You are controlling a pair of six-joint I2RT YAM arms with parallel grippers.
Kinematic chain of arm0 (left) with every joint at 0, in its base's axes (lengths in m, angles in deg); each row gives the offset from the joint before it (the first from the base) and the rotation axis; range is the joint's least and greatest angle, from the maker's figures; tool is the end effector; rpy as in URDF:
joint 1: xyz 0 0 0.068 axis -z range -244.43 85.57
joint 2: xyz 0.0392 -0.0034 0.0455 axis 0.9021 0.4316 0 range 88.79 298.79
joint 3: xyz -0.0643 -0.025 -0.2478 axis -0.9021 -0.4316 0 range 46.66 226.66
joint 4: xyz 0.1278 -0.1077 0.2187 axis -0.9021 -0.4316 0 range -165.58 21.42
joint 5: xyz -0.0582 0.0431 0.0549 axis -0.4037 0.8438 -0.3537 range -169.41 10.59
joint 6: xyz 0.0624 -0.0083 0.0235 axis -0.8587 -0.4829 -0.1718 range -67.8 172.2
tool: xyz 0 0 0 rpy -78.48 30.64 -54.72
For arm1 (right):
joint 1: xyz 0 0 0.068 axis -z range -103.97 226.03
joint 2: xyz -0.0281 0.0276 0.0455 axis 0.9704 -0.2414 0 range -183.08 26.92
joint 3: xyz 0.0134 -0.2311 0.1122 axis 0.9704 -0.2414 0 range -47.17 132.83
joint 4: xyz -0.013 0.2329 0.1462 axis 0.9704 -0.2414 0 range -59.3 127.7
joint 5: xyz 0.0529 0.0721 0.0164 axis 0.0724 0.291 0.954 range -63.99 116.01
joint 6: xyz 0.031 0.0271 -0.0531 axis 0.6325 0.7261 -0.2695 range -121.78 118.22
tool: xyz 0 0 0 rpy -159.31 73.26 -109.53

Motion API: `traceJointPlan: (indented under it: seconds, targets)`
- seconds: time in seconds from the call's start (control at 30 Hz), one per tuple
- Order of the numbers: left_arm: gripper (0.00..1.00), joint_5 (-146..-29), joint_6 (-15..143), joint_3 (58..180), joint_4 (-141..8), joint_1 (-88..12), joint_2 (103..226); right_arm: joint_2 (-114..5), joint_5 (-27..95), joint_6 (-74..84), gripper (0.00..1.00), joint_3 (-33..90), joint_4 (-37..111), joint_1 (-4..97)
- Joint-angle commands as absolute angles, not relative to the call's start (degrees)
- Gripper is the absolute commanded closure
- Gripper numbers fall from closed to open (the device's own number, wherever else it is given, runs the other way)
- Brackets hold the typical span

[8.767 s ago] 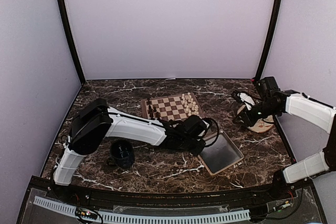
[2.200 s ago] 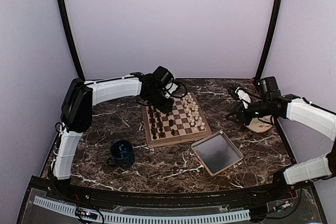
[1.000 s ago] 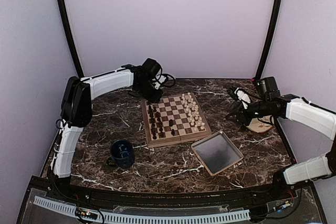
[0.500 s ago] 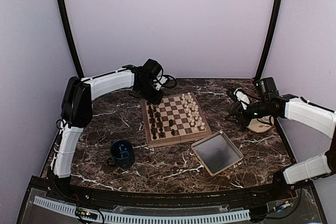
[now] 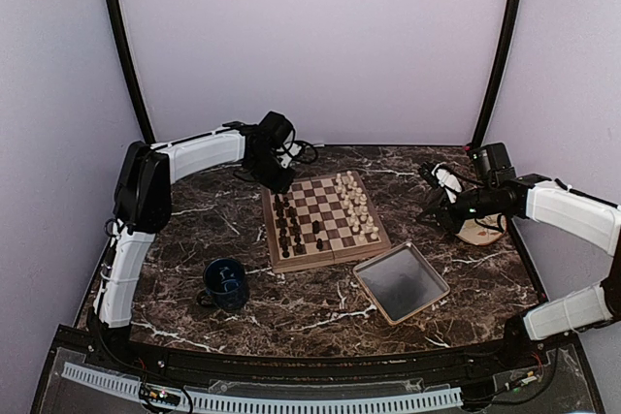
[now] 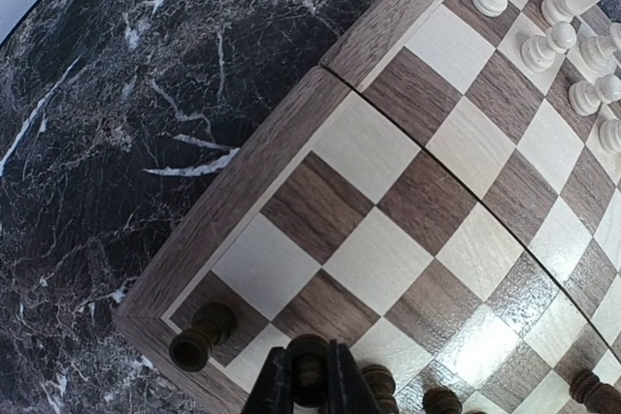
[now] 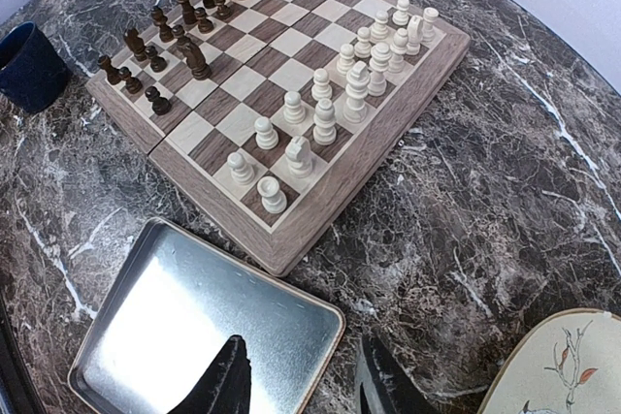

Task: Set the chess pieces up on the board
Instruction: Place the pawn at g7.

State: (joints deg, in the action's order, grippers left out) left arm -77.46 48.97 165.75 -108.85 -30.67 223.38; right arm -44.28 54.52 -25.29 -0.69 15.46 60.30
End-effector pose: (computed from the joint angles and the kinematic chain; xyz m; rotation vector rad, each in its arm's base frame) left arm 0.4433 -0.2941 0.1730 0.7966 2.4241 -0.1650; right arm 0.2662 0.1016 0.2055 -0.9949 2.1009 0.5246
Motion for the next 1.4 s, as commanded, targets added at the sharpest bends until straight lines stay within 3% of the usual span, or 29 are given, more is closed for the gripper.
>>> traceJointPlan:
  seconds: [0.0, 1.03, 1.37]
  targets:
    - [0.91, -78.7, 49.6, 164.9, -109.8, -30.7, 223.6, -44.8, 54.9, -25.8, 0.62, 0.2, 17.0, 60.6]
    - [0.84, -80.0, 50.1, 164.9, -107.0, -30.7, 225.3, -45.6, 55.1, -26.3, 0.62, 0.6, 16.4, 60.6]
    - [0.72, -80.5, 50.4, 166.2, -108.1, -30.7, 224.8, -45.6, 55.2, -26.3, 0.62, 0.7, 16.3, 60.6]
